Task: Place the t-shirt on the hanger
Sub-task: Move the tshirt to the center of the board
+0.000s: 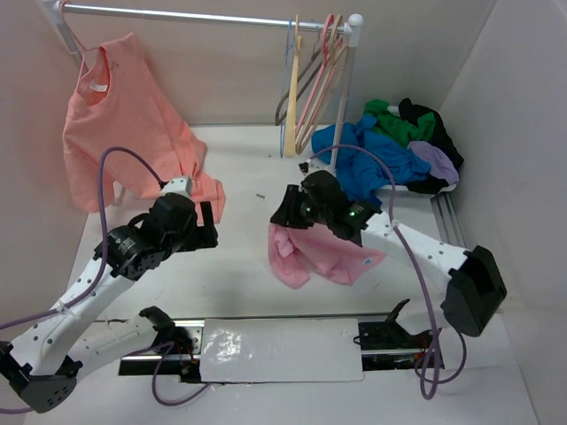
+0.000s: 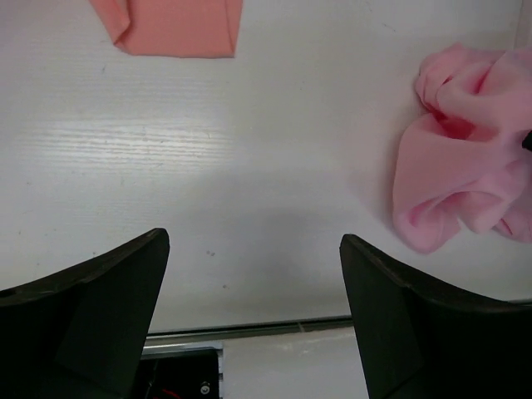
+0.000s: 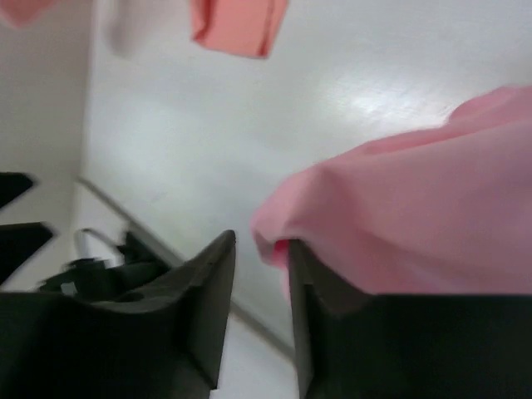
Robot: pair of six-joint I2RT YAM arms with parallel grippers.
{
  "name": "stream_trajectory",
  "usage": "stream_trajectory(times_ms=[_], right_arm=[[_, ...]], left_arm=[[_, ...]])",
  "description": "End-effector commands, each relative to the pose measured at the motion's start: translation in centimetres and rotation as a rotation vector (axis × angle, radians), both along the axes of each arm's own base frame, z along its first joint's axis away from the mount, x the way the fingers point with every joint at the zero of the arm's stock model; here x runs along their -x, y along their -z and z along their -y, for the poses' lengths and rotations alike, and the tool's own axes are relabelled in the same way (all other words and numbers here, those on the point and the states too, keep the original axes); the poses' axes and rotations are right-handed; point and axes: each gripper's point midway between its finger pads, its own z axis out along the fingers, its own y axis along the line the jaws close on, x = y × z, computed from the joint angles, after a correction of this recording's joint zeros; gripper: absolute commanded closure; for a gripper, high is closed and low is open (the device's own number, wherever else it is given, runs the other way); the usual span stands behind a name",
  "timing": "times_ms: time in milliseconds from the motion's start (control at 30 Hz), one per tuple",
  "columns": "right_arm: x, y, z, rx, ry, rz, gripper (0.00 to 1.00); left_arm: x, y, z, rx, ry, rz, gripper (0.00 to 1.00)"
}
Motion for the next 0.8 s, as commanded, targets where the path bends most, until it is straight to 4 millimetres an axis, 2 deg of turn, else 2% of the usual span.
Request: stream_trajectory(times_ms=[0, 33, 67, 100, 133, 200, 233, 267, 300, 333, 367, 400, 467, 500, 533, 567, 600, 700, 733, 767], right_arm=[[-4.2, -3.0, 1.3, 0.056, 0.133, 0.141, 0.55], [-3.9, -3.3, 2.4, 0.089, 0.148, 0.151, 0.34], [-3.3, -2.2, 4.0, 0.139, 0.155, 0.156, 0.19], [-2.5, -3.9, 5.6, 0.124, 0.172, 0.191, 0.06], [-2.2, -4.0, 7.0, 0.142, 0.205, 0.191, 0.06], [-0.6, -2.6, 11.0, 0.208, 0.274, 0.154, 0.06], [-0.3, -1.9, 12.6, 0.232, 0.32, 0.138, 0.07], [0.6, 0.0, 15.0, 0.256, 0.376, 0.087, 0.07], [0.9, 0.9, 16.1, 0.258, 0.403, 0.059, 0.08], [1.4, 2.0, 16.8, 0.255, 0.416, 0.021, 0.08], [1.9, 3.2, 17.8, 0.267, 0.441, -0.021, 0.08], [2.0, 4.9, 19.8, 0.272, 0.524, -0.076, 0.07], [2.2, 6.4, 21.2, 0.265, 0.58, -0.128, 0.06], [2.4, 7.5, 22.7, 0.261, 0.639, -0.166, 0.06], [2.1, 7.9, 23.1, 0.244, 0.658, -0.17, 0.06], [1.9, 8.2, 23.2, 0.223, 0.651, -0.179, 0.06], [1.2, 8.2, 24.7, 0.227, 0.684, -0.155, 0.04], [0.3, 9.5, 26.7, 0.257, 0.73, -0.197, 0.04], [0.2, 10.5, 28.1, 0.279, 0.76, -0.237, 0.04], [-0.2, 10.5, 28.2, 0.256, 0.753, -0.241, 0.04]], left_arm=[[0.1, 1.0, -0.7, 0.026, -0.041, -0.011, 0.04], [0.1, 1.6, -0.6, 0.023, -0.025, -0.021, 0.05], [0.0, 2.4, -0.2, 0.017, -0.008, -0.041, 0.05], [0.4, 3.9, 0.0, 0.012, -0.003, -0.087, 0.05], [0.7, 4.8, 1.1, 0.047, 0.024, -0.129, 0.05], [0.2, 5.9, 4.0, 0.146, 0.089, -0.153, 0.09], [1.3, 7.5, 5.7, 0.203, 0.151, -0.213, 0.09], [1.7, 8.2, 7.2, 0.251, 0.174, -0.232, 0.1], [1.0, 8.1, 8.7, 0.307, 0.195, -0.202, 0.1], [1.6, 9.4, 9.3, 0.326, 0.206, -0.238, 0.1], [1.6, 9.8, 10.0, 0.342, 0.213, -0.245, 0.1], [1.6, 10.7, 10.8, 0.343, 0.207, -0.278, 0.1], [1.1, 10.8, 12.5, 0.363, 0.235, -0.275, 0.1], [1.4, 10.9, 13.5, 0.371, 0.248, -0.289, 0.1], [1.1, 11.7, 13.9, 0.348, 0.234, -0.302, 0.09], [0.5, 11.5, 14.3, 0.356, 0.22, -0.292, 0.07], [0.2, 11.3, 15.0, 0.371, 0.222, -0.289, 0.07], [-0.7, 12.5, 15.7, 0.355, 0.211, -0.296, 0.09], [-1.1, 12.6, 16.0, 0.352, 0.21, -0.301, 0.09], [-1.9, 12.2, 16.5, 0.344, 0.213, -0.287, 0.09]])
